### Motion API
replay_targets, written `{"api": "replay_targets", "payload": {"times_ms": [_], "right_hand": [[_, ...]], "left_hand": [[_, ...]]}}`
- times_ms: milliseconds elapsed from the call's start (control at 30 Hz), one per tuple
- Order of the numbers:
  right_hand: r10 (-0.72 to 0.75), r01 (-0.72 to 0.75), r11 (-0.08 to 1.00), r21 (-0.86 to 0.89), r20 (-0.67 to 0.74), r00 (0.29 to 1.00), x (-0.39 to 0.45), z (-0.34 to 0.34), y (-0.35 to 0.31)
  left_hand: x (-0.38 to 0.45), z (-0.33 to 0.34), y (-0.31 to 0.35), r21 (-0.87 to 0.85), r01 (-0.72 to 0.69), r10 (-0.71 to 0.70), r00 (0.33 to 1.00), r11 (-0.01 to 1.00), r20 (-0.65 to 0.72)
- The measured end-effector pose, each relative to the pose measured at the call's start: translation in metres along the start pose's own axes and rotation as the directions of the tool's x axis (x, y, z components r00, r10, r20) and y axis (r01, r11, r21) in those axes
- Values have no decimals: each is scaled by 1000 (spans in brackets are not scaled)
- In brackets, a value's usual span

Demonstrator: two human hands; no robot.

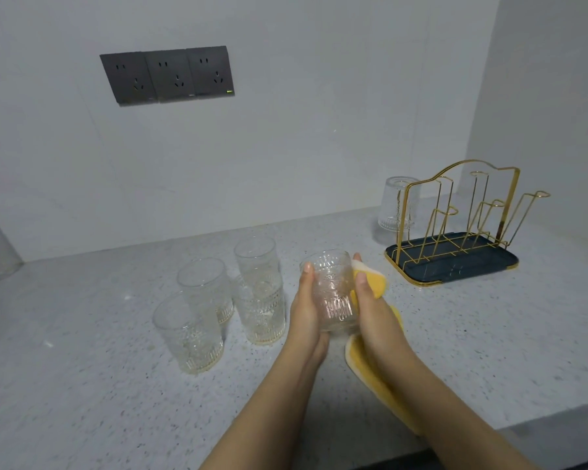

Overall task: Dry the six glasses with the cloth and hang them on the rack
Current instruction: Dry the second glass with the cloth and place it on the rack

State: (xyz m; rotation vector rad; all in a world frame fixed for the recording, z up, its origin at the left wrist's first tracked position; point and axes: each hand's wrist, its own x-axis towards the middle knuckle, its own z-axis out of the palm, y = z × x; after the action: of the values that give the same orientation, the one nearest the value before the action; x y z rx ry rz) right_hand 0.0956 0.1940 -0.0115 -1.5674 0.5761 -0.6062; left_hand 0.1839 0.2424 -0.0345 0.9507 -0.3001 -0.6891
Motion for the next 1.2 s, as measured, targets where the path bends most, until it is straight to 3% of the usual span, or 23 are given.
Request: {"api": "replay_targets", "payload": {"times_ms": [133, 267, 333, 467, 500, 567, 667, 733, 867, 900, 1100, 1200], "right_hand": [[-322, 322, 944, -68, 19, 947, -8, 7, 12], [-394, 369, 889, -272, -39, 918, -3, -1, 4], [-358, 335, 896, -292, -28, 933, 5, -6, 3], [24, -34, 992, -120, -87, 996, 19, -17, -12], [9, -23, 989, -149, -93, 996, 16, -17, -12], [-166, 142, 957, -254, -78, 983, 5, -10, -7], [-386, 372, 892, -256, -3, 923, -11, 3, 2], [-361, 353, 902, -250, 16, 933, -5, 0, 1], [-28, 19, 991, -132, -67, 997, 17, -13, -9], [-21, 8, 987, -163, -77, 997, 19, -15, -8], [-361, 354, 904, -240, 17, 933, -8, -1, 4], [-208, 209, 960, -188, 26, 978, 5, -10, 2]], "left_hand": [[-2, -4, 6, 48, 29, -34, 994, 998, 106], [-6, -3, -1, 154, -18, -16, 976, 988, 217], [-5, -1, -3, 197, -73, 36, 982, 978, 187], [-9, 3, -5, 67, -26, 16, 989, 997, 148], [-11, 3, -5, 29, -12, 7, 987, 1000, 160], [-11, 2, -2, -36, 13, -6, 982, 999, 187], [-8, -1, -1, -55, 19, -7, 980, 998, 201], [-8, -2, 0, -41, 14, -4, 975, 999, 224], [-12, 0, -1, 82, 2, -16, 983, 997, 181], [-12, -1, -3, 83, 1, -14, 987, 997, 162], [-6, -3, -4, -40, 69, -61, 984, 997, 168], [-7, -2, -3, -37, 55, -48, 982, 998, 183]]}}
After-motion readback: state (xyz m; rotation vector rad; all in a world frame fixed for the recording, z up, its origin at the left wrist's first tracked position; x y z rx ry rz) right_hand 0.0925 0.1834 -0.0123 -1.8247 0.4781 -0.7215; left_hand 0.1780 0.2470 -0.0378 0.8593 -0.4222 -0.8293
